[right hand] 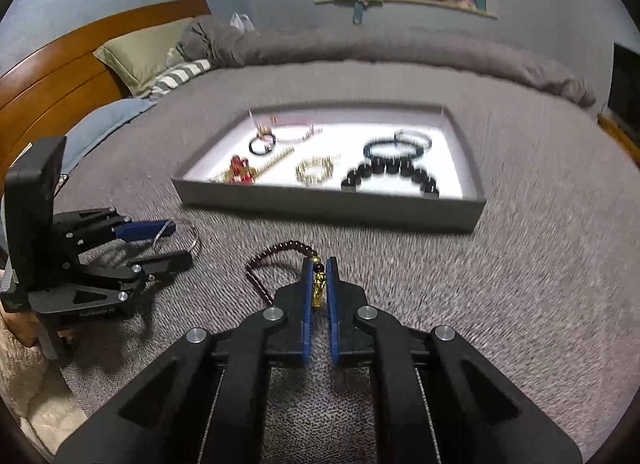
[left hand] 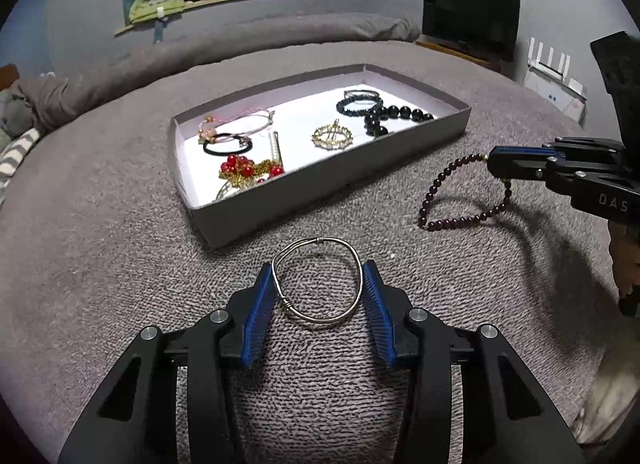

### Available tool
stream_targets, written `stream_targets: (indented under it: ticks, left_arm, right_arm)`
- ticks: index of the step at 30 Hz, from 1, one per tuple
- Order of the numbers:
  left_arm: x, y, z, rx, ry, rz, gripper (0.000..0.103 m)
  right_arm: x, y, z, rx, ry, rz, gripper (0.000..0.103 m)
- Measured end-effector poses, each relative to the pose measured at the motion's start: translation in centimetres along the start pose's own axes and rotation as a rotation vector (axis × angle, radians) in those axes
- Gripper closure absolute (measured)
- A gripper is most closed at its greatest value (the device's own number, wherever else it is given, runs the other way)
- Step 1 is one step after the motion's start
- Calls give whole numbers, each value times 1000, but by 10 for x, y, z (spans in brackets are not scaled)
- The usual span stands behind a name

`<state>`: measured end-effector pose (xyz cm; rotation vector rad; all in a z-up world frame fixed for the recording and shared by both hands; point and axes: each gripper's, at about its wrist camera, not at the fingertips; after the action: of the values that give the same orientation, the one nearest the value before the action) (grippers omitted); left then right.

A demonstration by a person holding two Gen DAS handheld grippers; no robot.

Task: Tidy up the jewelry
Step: 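Carry the bead bracelet and bangle over the white box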

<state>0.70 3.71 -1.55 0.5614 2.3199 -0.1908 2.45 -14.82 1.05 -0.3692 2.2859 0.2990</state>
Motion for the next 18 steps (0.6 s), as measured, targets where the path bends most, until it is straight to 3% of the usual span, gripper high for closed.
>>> stream_targets:
  ticks: [11,18]
  left_arm:
    - [-5,-4,-5,-13,0,2,57]
    - [-31,0,-27,-8,-63,-8,57]
  right_arm:
    - [-17,1,-22,39,-92,-45,97]
    - [-41,-13,-27,68,-132,-45,97]
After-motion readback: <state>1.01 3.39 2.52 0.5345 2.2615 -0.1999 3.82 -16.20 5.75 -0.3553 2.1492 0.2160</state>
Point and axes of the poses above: each gripper's, at about its wrist camera, not at the fingertips, and z roughly the way its jaws point, y to its left, x to its underside, and after that the axes turned 2 degrees about y, right-handed
